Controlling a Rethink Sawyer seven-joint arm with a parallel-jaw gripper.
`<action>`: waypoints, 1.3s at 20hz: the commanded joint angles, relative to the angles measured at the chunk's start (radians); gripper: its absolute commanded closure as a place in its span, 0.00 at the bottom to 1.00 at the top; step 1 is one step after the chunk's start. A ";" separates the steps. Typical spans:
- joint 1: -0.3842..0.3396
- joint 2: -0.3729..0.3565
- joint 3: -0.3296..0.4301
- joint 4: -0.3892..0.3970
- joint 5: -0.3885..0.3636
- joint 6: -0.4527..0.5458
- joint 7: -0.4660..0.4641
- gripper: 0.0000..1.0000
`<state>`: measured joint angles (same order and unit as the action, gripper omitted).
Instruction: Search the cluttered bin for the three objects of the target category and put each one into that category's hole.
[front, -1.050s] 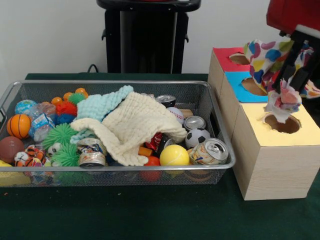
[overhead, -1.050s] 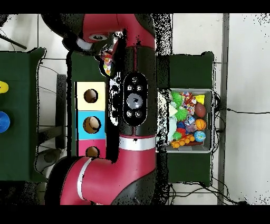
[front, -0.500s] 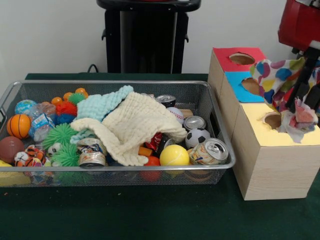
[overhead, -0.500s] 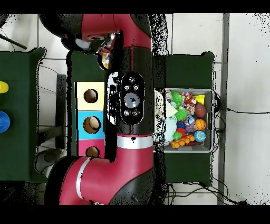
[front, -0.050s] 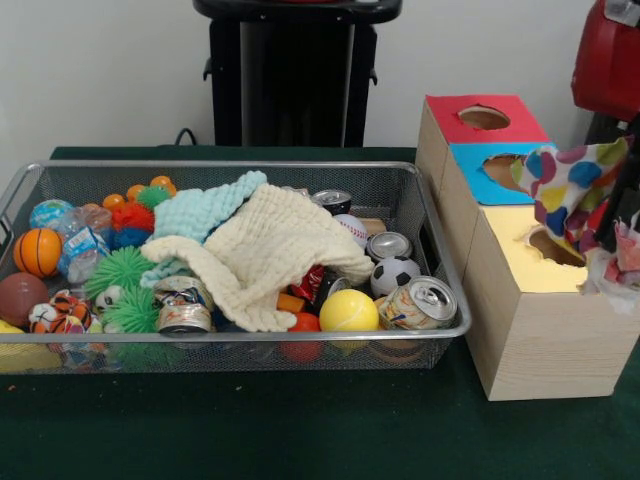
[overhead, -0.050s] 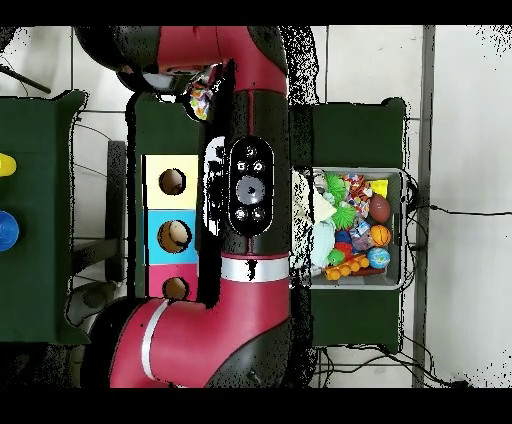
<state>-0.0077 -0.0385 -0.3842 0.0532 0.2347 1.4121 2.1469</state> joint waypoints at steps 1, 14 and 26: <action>0.007 -0.064 0.113 0.301 -0.042 -0.103 -0.243 1.00; 0.022 -0.279 0.150 0.678 -0.077 -0.261 -0.257 1.00; 0.022 -0.309 0.196 0.715 -0.124 -0.272 -0.292 1.00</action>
<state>0.0170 -0.3099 -0.2963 0.5476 0.1780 1.1898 2.1467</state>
